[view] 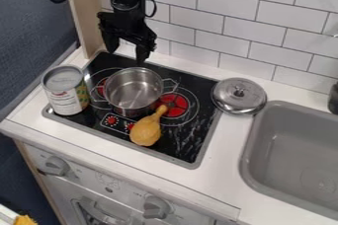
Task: Move the silver pot to the bottom right side of the stove
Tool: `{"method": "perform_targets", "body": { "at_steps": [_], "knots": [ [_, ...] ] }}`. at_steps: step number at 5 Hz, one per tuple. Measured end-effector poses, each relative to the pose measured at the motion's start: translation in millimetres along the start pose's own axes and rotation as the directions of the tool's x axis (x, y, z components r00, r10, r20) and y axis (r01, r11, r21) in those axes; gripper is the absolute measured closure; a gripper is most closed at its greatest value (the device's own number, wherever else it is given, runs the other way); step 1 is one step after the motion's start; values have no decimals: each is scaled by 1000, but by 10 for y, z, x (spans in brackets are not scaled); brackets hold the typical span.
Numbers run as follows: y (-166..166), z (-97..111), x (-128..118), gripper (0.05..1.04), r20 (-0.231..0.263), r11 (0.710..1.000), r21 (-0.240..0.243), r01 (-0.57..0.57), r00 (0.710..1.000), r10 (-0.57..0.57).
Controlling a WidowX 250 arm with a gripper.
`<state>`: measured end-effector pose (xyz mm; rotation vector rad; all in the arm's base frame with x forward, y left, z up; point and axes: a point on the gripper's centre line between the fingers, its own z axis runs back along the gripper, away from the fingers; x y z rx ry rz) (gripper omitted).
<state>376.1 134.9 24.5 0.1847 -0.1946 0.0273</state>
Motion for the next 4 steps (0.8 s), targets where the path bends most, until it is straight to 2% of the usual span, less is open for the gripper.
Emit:
{"method": "perform_targets", "body": {
  "at_steps": [1, 2, 3, 4],
  "knots": [
    [53, -197, -49, 83, -57, 1000, 4, 0, 998, 0],
    [0, -299, -81, 83, -79, 999, -28, 28, 996, -30],
    [-7, -427, -132, 83, -120, 999, -31, 37, 992, -41],
    [19, -488, -129, 121, -138, 999, -22, 24, 990, -27]
  ]
}}
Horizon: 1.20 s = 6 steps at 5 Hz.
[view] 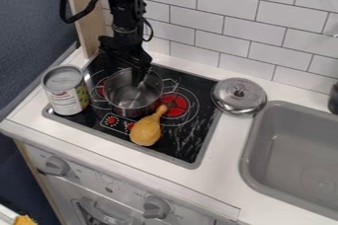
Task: Move the silver pot to the bottom right side of the stove
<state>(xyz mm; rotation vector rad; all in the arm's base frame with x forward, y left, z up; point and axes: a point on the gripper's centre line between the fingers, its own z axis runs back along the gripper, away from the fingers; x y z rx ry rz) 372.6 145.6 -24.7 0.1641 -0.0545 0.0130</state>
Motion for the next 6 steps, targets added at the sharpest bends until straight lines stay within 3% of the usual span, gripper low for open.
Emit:
{"method": "perform_targets", "body": {
  "at_steps": [1, 2, 3, 5, 6],
  "knots": [
    [18, -137, -19, 403, -35, 1000, 6, -14, 999, 14],
    [40, -135, -4, 703, -25, 1000, 7, -30, 999, 30],
    [63, -125, -7, 902, -29, 999, 1, -46, 999, 46],
    [45, -16, -15, 983, -23, 991, -42, -130, 991, 129],
    [71, 180, -41, 1004, -3, 984, -26, -176, 984, 176]
  ]
}}
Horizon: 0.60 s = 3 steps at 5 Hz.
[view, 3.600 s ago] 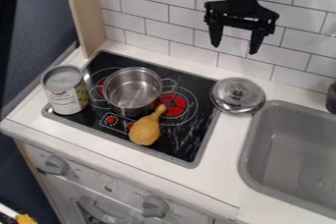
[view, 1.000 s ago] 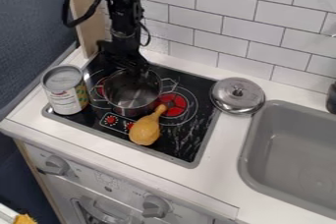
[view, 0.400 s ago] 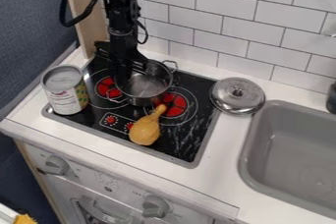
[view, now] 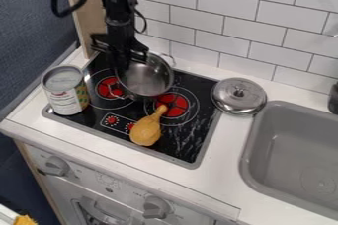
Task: Move the silver pot to the bottom right side of the stove
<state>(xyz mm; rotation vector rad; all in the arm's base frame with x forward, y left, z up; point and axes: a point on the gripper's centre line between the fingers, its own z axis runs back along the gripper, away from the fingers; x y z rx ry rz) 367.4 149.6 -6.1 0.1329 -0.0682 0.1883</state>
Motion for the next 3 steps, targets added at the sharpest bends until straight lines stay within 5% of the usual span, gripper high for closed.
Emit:
{"method": "perform_targets", "body": {
  "at_steps": [1, 3],
  "knots": [
    [-85, 243, -67, 1008, 26, 1000, -10, -21, 999, 21],
    [-695, 561, -365, 1009, 69, 978, -140, 158, 986, -149]
  ]
}}
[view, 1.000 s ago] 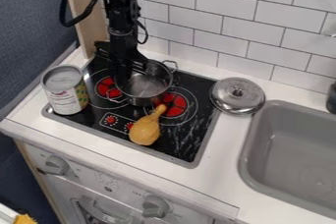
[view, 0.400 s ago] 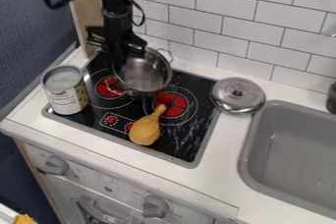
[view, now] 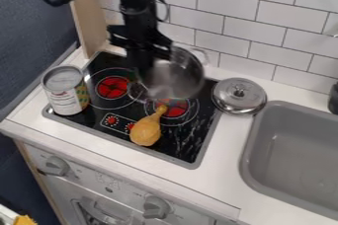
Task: Move the silver pot to the bottom right side of the stove
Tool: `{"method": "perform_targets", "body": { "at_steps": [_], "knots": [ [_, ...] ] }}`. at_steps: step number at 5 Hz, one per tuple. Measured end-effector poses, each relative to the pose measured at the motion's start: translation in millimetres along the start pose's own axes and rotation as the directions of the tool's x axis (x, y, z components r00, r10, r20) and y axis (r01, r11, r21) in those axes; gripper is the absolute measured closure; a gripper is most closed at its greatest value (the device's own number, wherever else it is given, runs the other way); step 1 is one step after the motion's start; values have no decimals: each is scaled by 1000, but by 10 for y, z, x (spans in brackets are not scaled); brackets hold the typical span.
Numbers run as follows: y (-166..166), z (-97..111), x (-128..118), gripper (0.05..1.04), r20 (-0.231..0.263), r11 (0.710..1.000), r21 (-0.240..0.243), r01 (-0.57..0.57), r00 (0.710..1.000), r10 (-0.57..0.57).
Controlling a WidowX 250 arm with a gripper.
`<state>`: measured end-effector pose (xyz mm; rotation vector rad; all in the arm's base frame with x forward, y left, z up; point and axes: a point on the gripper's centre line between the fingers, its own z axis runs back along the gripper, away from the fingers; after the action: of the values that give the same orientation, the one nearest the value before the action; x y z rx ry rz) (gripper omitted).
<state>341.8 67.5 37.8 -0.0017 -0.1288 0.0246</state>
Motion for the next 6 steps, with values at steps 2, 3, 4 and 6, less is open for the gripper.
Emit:
{"method": "perform_targets", "body": {
  "at_steps": [2, 3, 4, 6],
  "knots": [
    [-547, -144, -186, 1009, -33, 981, -28, 193, 980, -194],
    [-715, -351, -250, 1009, -76, 968, -44, 249, 965, -252],
    [-789, -507, -303, 1009, -112, 961, -57, 271, 955, -275],
    [-842, -754, -267, 1009, -157, 948, -84, 306, 936, -316]
  ]
}}
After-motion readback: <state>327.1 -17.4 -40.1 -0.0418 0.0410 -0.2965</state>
